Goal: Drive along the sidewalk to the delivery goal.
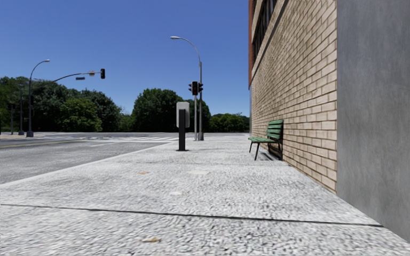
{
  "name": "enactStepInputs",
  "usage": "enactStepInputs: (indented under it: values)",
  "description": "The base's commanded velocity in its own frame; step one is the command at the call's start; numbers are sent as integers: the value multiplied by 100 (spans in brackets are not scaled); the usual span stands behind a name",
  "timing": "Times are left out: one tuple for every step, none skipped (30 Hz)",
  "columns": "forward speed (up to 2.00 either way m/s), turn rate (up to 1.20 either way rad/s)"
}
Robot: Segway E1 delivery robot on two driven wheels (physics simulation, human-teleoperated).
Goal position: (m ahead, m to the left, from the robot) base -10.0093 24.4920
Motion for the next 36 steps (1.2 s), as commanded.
enactStepInputs:
  values:
    - [200,-21]
    - [200,-21]
    - [200,-21]
    - [200,-21]
    - [200,-21]
    - [200,-21]
    - [200,-21]
    - [200,-21]
    - [200,-21]
    - [200,-21]
    - [200,-21]
    - [200,-21]
    - [200,-21]
    - [200,-21]
    - [200,-21]
    - [200,-21]
    - [200,-21]
    - [200,-21]
    - [200,-21]
    - [200,-21]
    - [200,-2]
    - [200,-2]
    - [200,0]
    - [200,0]
    - [200,0]
    - [200,0]
    - [200,0]
    - [200,0]
    - [200,0]
    - [200,0]
    - [200,0]
    - [200,0]
    - [200,0]
    - [200,0]
    - [200,0]
    - [200,0]
